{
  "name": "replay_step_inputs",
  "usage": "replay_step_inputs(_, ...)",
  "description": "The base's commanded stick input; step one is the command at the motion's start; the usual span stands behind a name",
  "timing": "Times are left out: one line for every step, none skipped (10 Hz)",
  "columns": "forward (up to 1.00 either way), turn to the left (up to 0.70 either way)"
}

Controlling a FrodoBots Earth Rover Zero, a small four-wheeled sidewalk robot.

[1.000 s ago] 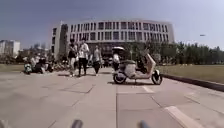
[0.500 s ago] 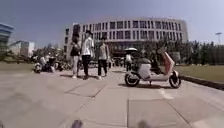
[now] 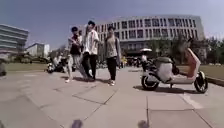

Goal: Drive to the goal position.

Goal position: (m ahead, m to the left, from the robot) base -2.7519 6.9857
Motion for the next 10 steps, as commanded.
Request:
replay_step_inputs(0.7, 0.02)
replay_step_inputs(0.7, 0.01)
replay_step_inputs(0.7, 0.01)
replay_step_inputs(0.7, 0.0)
replay_step_inputs(0.7, 0.0)
replay_step_inputs(0.7, 0.0)
replay_step_inputs(0.7, 0.0)
replay_step_inputs(0.7, -0.11)
replay_step_inputs(0.7, -0.24)
replay_step_inputs(0.7, -0.35)
